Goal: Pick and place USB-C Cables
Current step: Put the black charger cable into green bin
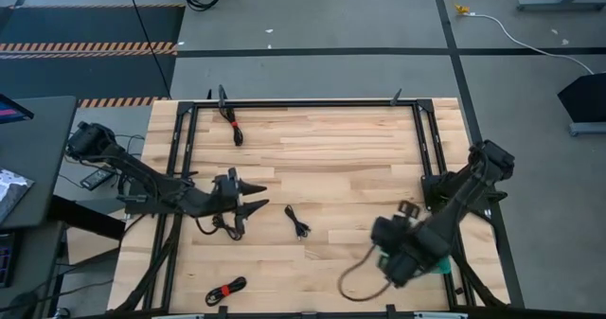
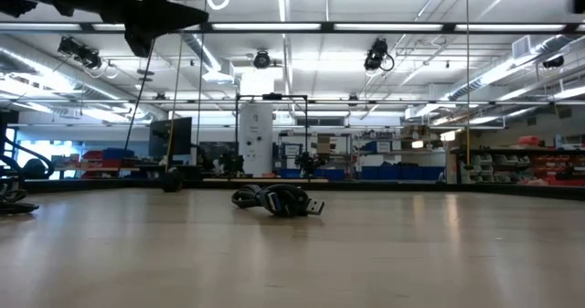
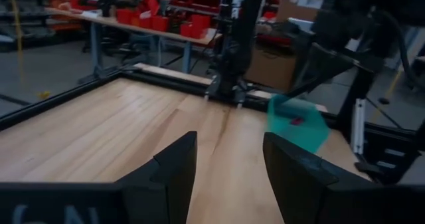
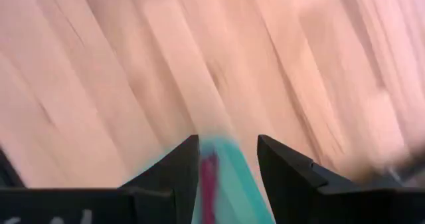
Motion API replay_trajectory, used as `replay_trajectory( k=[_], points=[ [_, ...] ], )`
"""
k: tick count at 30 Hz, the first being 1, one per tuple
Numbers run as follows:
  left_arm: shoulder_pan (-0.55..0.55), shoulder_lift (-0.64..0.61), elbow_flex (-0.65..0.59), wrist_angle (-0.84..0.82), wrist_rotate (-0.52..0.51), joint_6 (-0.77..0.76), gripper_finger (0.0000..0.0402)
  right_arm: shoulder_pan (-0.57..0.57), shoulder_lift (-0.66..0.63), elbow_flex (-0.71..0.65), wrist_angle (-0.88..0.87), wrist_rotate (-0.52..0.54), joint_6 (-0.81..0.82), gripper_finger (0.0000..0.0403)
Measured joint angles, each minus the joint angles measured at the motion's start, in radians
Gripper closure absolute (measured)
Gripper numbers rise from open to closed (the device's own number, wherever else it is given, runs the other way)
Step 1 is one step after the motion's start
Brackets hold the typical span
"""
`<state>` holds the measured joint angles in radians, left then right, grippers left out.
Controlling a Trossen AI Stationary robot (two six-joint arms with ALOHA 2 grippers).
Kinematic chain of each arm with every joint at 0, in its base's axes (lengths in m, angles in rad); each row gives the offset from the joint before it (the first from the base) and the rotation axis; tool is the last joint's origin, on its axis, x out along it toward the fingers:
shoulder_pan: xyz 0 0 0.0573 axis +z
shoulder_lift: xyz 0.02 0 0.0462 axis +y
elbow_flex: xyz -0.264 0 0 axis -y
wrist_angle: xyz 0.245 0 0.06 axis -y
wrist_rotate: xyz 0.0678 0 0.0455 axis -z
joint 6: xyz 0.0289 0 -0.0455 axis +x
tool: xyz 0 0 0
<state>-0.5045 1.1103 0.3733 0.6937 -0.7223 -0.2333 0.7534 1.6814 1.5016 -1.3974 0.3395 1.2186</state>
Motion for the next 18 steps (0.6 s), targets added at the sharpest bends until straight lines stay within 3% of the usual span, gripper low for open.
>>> replay_trajectory(
  k=[13,18],
  points=[
    [-0.017,-0.007,0.000,0.066,0.002,0.047,0.0221,-0.305,0.127,-0.011,0.721,-0.024,-0.404,0.0245],
    [-0.017,-0.007,0.000,0.068,0.002,0.047,0.0221,-0.368,0.224,-0.011,0.833,-0.072,-0.432,0.0244]
  ],
)
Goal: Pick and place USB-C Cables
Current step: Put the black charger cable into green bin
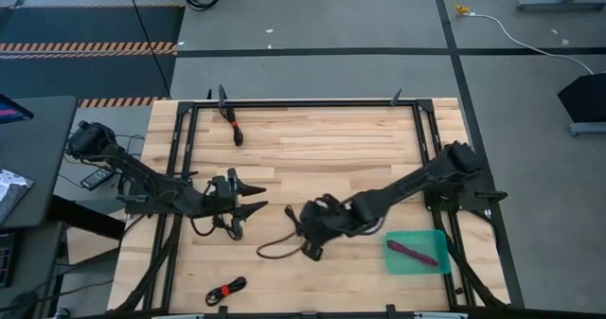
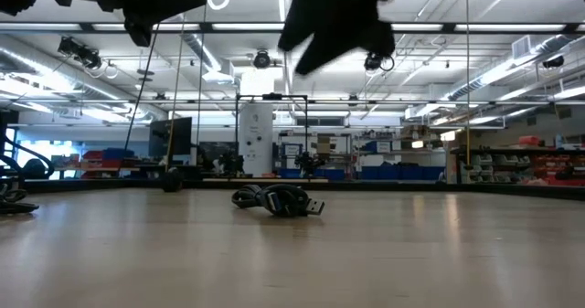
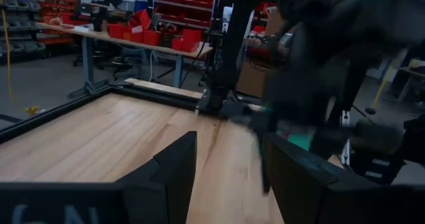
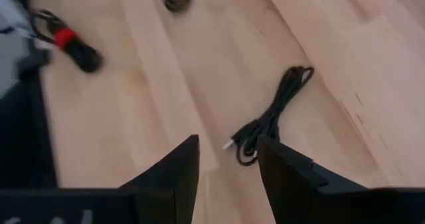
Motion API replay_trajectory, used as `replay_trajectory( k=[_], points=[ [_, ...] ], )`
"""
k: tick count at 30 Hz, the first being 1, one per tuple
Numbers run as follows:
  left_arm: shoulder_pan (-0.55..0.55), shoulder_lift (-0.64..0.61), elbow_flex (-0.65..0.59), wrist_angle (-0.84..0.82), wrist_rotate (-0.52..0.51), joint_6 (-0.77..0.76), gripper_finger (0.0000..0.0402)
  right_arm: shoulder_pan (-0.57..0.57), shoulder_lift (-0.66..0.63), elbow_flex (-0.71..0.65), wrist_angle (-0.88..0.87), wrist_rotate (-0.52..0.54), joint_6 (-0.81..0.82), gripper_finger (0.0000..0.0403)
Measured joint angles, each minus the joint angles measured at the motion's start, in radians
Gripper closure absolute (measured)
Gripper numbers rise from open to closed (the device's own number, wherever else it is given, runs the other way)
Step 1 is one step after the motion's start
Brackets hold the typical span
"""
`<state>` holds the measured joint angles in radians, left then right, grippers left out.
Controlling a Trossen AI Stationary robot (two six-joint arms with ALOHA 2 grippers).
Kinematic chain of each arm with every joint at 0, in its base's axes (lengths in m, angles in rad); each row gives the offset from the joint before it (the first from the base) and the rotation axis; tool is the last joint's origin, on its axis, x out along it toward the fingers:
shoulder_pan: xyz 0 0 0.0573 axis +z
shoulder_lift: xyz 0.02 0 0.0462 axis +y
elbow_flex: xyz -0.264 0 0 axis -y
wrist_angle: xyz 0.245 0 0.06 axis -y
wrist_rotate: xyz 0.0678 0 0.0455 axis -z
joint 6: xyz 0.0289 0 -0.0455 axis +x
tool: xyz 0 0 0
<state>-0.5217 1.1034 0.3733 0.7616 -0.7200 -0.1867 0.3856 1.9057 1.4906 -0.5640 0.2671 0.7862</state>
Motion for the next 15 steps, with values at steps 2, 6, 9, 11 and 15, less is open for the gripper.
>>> replay_trajectory(
  k=[2,6,9,11,15],
  points=[
    [0.000,0.000,0.000,0.000,0.000,0.010,0.0221,-0.012,0.041,0.000,-0.001,-0.010,0.004,0.0241],
    [0.000,0.000,0.000,-0.001,0.000,0.021,0.0221,-0.027,0.099,0.000,0.003,-0.031,0.003,0.0235],
    [0.000,0.000,0.000,-0.001,0.000,0.024,0.0221,-0.039,0.125,0.000,0.027,-0.058,-0.001,0.0233],
    [0.000,0.000,0.000,-0.001,0.000,0.024,0.0221,-0.043,0.131,-0.001,0.042,-0.059,-0.011,0.0233],
    [0.000,0.000,0.000,0.003,0.000,0.026,0.0221,-0.046,0.148,0.000,0.065,-0.024,-0.035,0.0233]
  ],
)
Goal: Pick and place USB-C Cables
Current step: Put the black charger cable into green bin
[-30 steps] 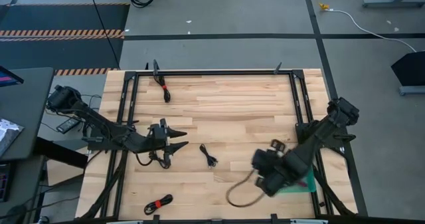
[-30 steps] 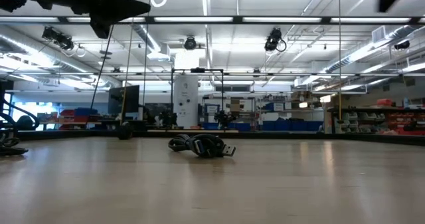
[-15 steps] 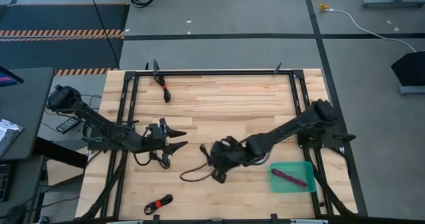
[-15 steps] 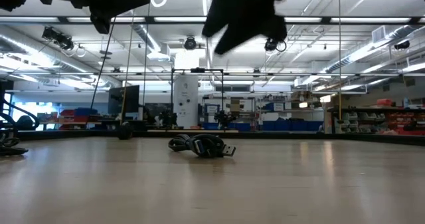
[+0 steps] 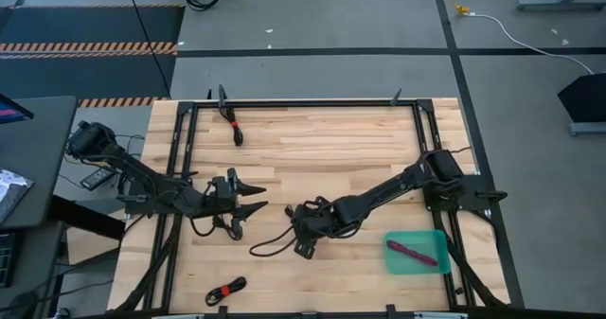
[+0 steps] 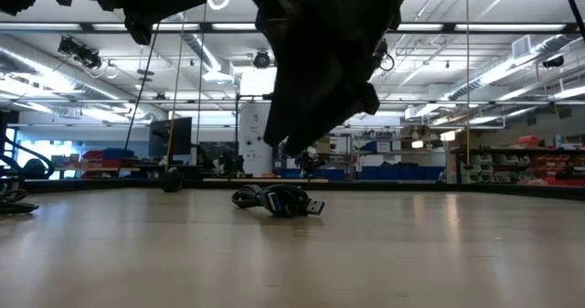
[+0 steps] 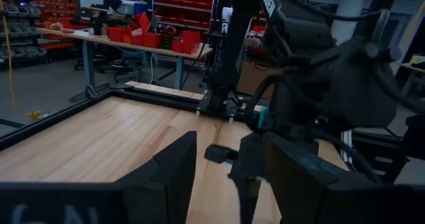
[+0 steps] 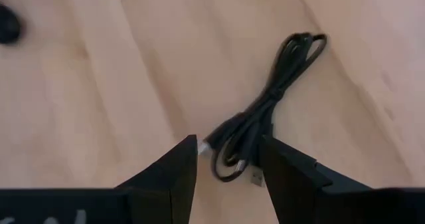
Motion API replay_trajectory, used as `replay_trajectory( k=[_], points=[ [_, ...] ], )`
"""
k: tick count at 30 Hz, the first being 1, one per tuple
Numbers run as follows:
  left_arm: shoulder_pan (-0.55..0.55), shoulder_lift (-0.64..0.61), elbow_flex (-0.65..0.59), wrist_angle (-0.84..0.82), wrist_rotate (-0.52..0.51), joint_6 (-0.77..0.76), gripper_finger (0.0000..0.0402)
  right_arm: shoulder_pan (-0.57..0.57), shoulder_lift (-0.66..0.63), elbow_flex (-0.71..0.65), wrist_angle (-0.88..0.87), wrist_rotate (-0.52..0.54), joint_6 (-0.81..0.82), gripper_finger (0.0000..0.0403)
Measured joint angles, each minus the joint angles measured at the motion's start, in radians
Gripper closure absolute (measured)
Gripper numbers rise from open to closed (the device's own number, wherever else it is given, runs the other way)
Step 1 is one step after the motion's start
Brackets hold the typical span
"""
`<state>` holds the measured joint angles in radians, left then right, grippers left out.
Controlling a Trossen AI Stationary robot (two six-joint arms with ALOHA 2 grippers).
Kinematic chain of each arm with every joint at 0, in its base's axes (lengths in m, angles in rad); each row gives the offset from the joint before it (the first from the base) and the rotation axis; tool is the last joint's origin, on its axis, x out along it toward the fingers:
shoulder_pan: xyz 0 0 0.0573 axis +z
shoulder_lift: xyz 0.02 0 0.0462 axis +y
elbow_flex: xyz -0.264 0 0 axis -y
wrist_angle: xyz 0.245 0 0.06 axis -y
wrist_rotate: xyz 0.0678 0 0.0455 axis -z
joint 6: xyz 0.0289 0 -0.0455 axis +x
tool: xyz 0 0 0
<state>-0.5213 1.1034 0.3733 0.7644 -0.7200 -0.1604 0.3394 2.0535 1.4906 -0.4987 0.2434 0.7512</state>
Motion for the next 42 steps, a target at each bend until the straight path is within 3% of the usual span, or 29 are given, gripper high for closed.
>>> replay_trajectory(
  k=[14,18,23,30,35,42],
  points=[
    [-0.006,-0.007,0.001,0.000,0.010,-0.001,0.0221,0.011,0.087,0.001,0.009,-0.021,-0.018,0.0242],
    [-0.006,-0.007,0.001,0.002,0.010,0.000,0.0221,0.012,0.089,0.001,-0.003,-0.026,-0.022,0.0285],
    [-0.006,-0.007,0.001,0.001,0.010,0.000,0.0221,0.012,0.089,0.000,-0.003,-0.033,-0.044,0.0382],
    [-0.007,-0.007,0.001,0.001,0.010,0.000,0.0221,0.020,0.073,0.000,-0.036,-0.065,-0.077,0.0396],
    [-0.006,-0.007,0.001,-0.001,0.010,0.000,0.0221,0.027,0.003,0.054,-0.223,-0.088,-0.085,0.0399],
    [-0.006,-0.007,0.001,-0.009,0.010,0.000,0.0221,0.089,-0.103,0.259,-0.637,-0.129,-0.082,0.0400]
  ],
)
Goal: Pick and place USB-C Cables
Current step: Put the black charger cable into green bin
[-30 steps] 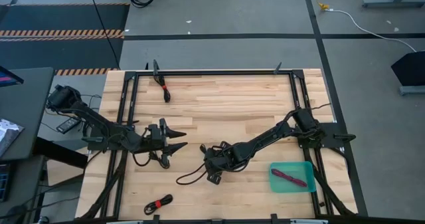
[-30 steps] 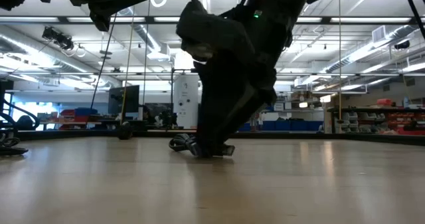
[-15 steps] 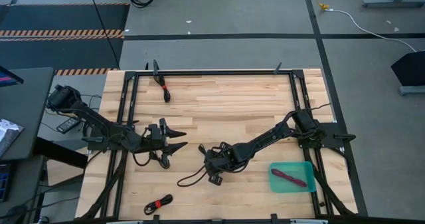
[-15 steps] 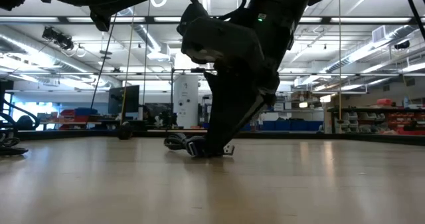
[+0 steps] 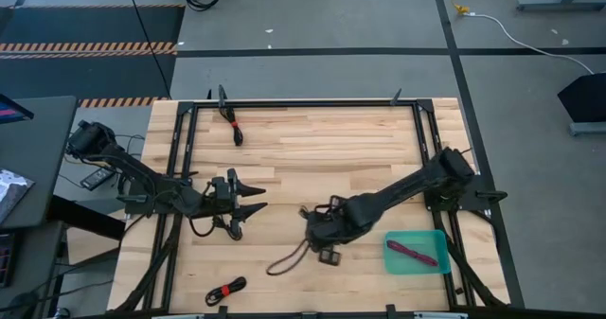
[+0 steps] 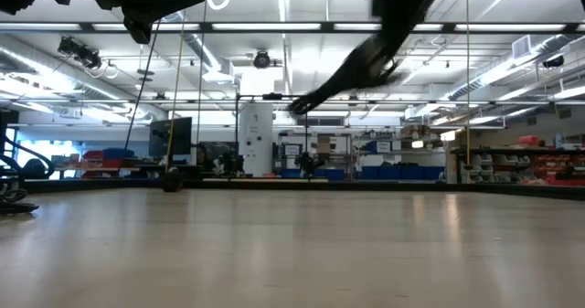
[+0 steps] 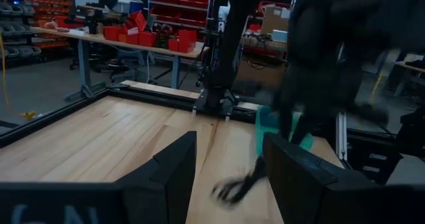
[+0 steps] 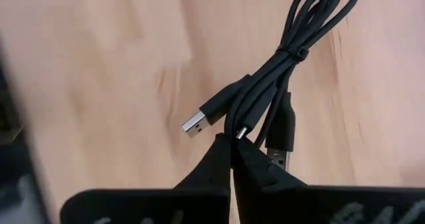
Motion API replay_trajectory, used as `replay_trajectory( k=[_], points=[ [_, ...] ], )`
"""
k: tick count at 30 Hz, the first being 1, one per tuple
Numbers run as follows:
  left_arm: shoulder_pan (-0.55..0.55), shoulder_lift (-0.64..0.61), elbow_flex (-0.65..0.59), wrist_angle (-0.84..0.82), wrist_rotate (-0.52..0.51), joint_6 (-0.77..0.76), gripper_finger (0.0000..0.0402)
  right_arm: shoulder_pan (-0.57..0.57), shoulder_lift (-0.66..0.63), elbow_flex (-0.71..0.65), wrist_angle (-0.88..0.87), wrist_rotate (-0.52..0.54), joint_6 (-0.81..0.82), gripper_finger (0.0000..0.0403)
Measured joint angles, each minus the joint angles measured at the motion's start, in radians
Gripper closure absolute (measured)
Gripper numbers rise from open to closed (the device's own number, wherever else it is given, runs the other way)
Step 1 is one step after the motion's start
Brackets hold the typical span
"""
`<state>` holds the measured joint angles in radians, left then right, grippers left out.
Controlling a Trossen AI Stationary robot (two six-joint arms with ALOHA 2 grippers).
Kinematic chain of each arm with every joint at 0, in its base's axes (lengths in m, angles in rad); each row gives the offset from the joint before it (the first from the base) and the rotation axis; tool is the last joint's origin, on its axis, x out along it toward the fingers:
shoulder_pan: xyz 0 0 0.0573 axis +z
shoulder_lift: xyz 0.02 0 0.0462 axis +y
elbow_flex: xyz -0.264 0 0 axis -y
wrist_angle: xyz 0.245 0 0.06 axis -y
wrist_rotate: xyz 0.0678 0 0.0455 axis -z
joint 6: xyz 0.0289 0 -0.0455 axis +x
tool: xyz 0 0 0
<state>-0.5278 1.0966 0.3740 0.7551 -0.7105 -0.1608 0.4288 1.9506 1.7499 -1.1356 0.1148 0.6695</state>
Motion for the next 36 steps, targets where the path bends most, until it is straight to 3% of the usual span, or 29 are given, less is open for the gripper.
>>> replay_trajectory(
  k=[4,11,16,21,25,36],
  points=[
    [0.000,0.000,0.000,0.000,0.000,-0.003,0.0221,0.073,-0.051,0.081,-0.210,-0.062,0.047,0.0400],
    [-0.005,0.000,0.000,-0.001,0.000,-0.002,0.0221,0.257,-0.123,0.087,-0.443,-0.140,0.240,0.0400],
    [-0.005,0.000,0.000,-0.003,0.000,0.000,0.0221,0.389,-0.148,0.046,-0.426,-0.130,0.254,0.0400],
    [-0.005,-0.001,0.000,-0.020,0.001,0.000,0.0221,0.507,-0.136,-0.002,-0.431,-0.166,0.131,0.0398],
    [-0.005,-0.001,0.000,-0.021,0.001,0.000,0.0221,0.549,-0.141,-0.074,-0.435,-0.220,0.215,0.0397],
    [-0.005,-0.001,0.000,-0.021,0.001,0.000,0.0221,0.596,-0.142,-0.273,-0.390,-0.315,0.194,0.0394]
  ],
)
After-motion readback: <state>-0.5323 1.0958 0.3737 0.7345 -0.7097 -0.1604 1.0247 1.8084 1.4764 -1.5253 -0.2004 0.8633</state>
